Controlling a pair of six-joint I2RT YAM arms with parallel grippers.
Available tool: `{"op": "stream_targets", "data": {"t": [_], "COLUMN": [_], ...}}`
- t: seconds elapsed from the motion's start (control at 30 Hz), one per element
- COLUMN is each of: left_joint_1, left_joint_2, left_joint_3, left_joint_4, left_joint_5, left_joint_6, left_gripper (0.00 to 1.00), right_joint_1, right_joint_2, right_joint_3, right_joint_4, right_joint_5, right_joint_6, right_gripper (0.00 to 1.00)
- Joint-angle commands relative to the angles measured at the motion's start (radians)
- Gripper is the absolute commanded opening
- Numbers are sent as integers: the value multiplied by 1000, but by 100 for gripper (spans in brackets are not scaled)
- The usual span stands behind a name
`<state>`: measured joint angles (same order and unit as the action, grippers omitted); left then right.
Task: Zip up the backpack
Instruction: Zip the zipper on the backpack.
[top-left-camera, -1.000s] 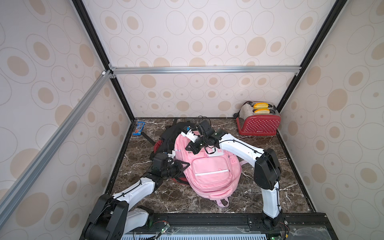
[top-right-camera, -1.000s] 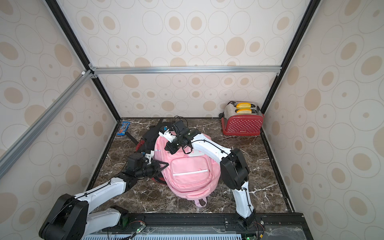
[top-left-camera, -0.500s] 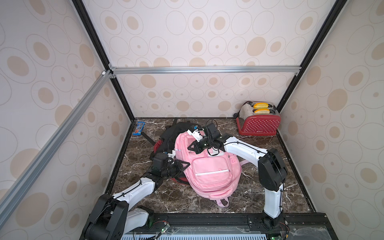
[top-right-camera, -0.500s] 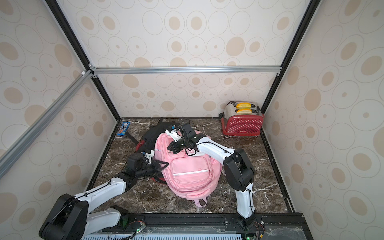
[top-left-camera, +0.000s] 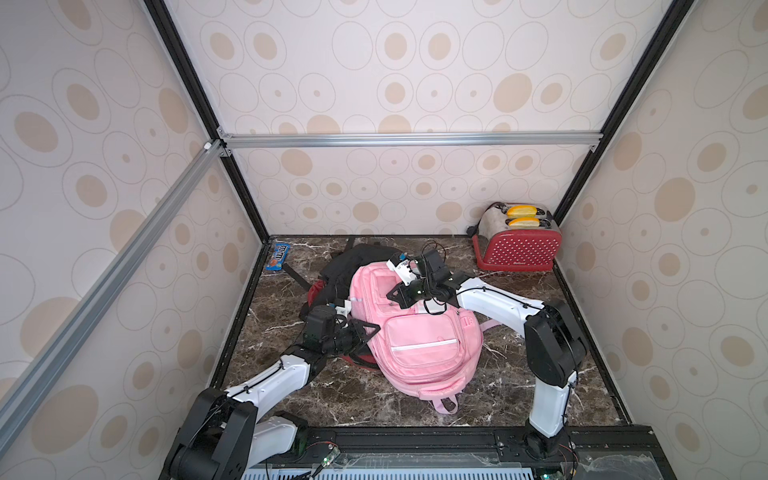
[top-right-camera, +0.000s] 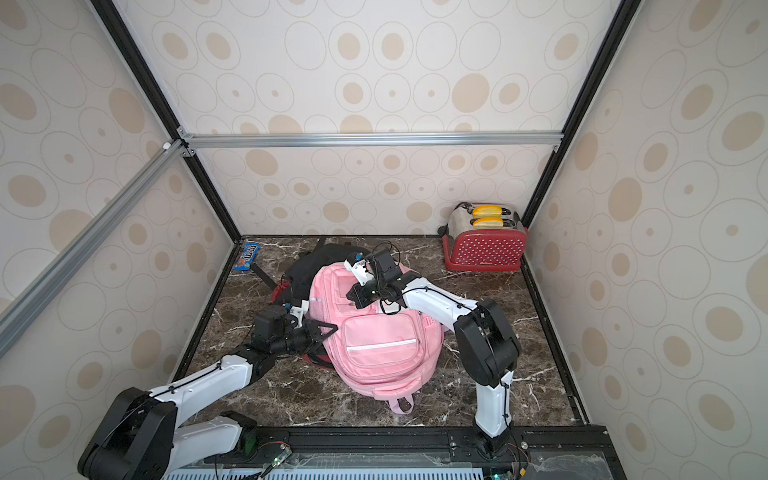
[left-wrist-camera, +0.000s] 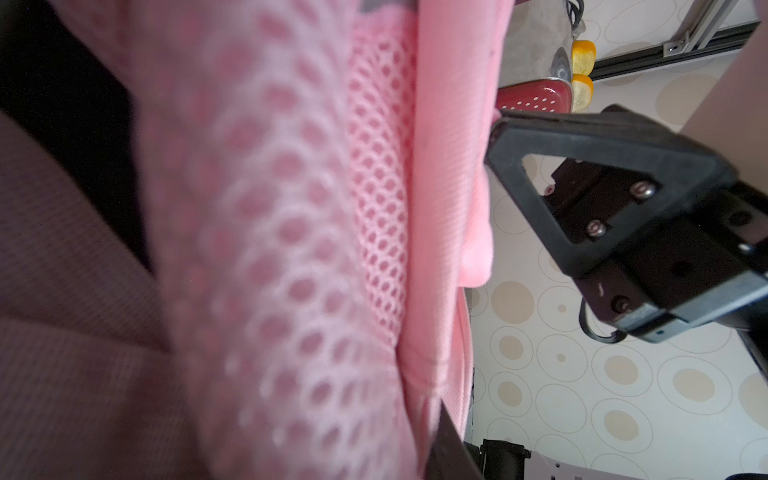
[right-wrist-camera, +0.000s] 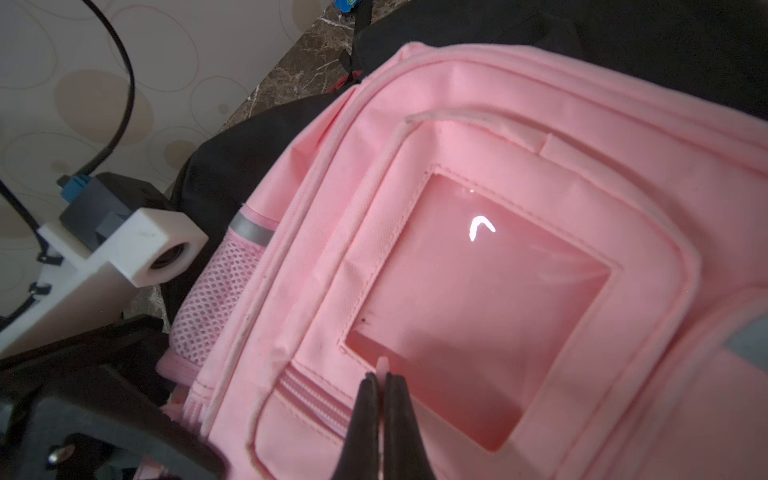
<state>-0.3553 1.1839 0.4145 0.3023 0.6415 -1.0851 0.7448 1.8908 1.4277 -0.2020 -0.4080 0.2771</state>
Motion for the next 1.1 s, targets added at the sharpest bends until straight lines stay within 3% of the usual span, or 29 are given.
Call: {"op": "stream_targets", "data": {"t": [0.0,0.43,0.6,0.63,0.73,0.8,0.9,1.0,1.07], "left_joint_1": [-1,1,1,1,1,1,1,1,1], "left_joint_2": [-14,-19,-28,-28,-26,-21,-23,-31,-30], "left_joint_3": [20,25,32,36,50,68,102,151,183], "left_joint_4": [81,72,46,36,2,-38,-112,-211,-269], "left_joint_5": [17,19,14,10,-1,-11,-30,-50,-58], "left_joint_6": [7,7,13,16,29,43,68,103,123], "left_gripper": [0,0,0,0,0,0,0,0,0], "right_joint_1": [-37,-96,-104,-105,-126,-169,-260,-370,-460], "right_joint_2": [-28,-45,-56,-58,-97,-172,-305,-394,-431], "right_joint_3": [-33,-96,-81,-70,-47,-108,-226,-314,-391], "right_joint_4": [-31,-41,-59,-67,-120,-92,-82,-108,-50], "right_joint_5": [98,191,151,108,18,6,73,151,120], "right_joint_6": [-40,-96,-100,-94,-49,14,82,118,169], "right_gripper": [0,0,0,4,35,43,51,51,51]}}
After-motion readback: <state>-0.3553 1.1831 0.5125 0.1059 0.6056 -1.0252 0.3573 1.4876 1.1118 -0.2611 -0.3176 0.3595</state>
